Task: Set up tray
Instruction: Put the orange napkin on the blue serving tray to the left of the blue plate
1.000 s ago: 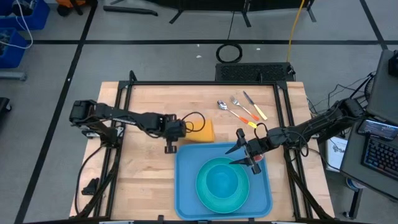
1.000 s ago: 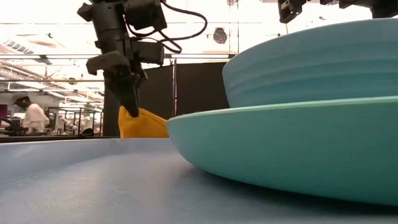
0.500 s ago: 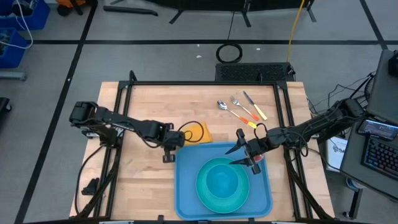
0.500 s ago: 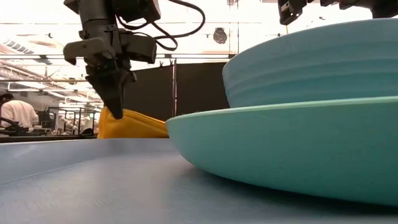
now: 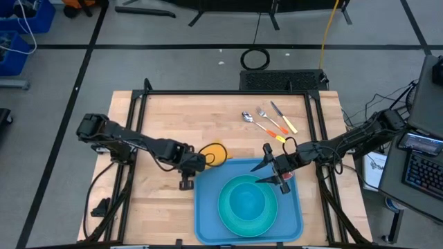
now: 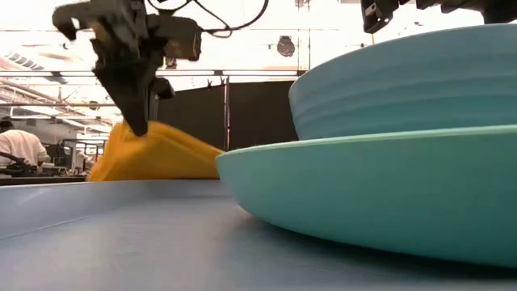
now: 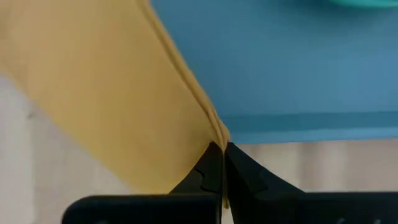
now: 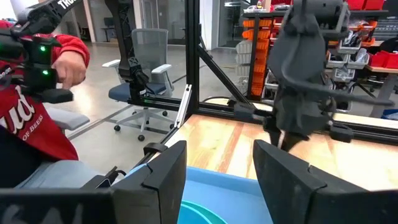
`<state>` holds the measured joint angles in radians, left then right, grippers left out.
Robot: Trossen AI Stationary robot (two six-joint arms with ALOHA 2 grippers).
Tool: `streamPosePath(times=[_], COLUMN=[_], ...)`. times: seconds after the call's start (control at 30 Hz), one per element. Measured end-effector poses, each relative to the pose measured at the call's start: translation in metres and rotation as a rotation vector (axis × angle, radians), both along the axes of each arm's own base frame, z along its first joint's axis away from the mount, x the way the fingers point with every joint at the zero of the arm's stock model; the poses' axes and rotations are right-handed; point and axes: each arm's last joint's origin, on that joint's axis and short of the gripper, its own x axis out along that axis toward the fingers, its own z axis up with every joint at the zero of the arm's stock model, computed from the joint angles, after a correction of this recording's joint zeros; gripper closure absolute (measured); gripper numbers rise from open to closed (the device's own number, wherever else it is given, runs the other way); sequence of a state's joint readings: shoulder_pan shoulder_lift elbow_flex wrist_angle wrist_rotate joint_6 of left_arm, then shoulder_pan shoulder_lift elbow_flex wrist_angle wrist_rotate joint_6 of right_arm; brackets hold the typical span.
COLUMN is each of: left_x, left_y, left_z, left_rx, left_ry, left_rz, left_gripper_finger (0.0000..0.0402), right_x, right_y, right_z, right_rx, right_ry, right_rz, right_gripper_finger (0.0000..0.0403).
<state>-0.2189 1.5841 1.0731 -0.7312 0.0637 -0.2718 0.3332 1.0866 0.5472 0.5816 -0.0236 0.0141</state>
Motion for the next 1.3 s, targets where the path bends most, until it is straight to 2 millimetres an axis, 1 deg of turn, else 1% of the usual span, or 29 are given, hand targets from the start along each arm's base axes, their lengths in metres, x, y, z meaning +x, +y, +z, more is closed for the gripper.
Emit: streamPosePath(times=[0.13,0.2,0.37,0.6,0.73,0.9,1.0,1.13,1.3], left_x=[0.008,0.009,0.012,0.015,0.019,0.028,0.033,0.04,0.045], left_y=[-0.009,-0.012,-0.014,-0.021,-0.029,-0.04,-0.045,-0.05,-0.049], left_z=[0.018,0.023,0.024,0.027,0.016,-0.011,-0.022,-0.023,-0.019], left_rx=[-0.054,-0.07,-0.122,-0.179,-0.205,-0.245,-0.245,-0.321,-0.404], left_ry=[-0.059,-0.07,-0.081,-0.119,-0.081,0.008,0.006,-0.027,-0.053], left_rz=[-0.035,-0.042,0.005,-0.013,-0.004,-0.007,-0.029,-0.05,0.001], left_gripper_finger=[0.0398,0.0398,0.0398,0.0398,0.0398,0.0398,0.0398,0.0398,0.0398], right_x=[0.0,0.0,0.0,0.0,0.0,0.0,0.0,0.0,0.0], right_y=[0.0,0.0,0.0,0.0,0.0,0.0,0.0,0.0,0.0], right_z=[0.0,0.0,0.0,0.0,0.0,0.0,0.0,-0.001,0.0], right_rx=[0.0,0.0,0.0,-0.001,-0.001,-0.002,-0.001,-0.003,-0.003], right_ry=[0.0,0.0,0.001,0.003,0.003,0.003,0.004,0.006,0.003], right_rz=[0.0,0.0,0.0,-0.001,-0.001,-0.001,-0.001,-0.001,-0.001], right_gripper_finger=[0.0225,0.0225,0.0225,0.0225,0.0225,0.0225,0.0225,0.0225,0.0225])
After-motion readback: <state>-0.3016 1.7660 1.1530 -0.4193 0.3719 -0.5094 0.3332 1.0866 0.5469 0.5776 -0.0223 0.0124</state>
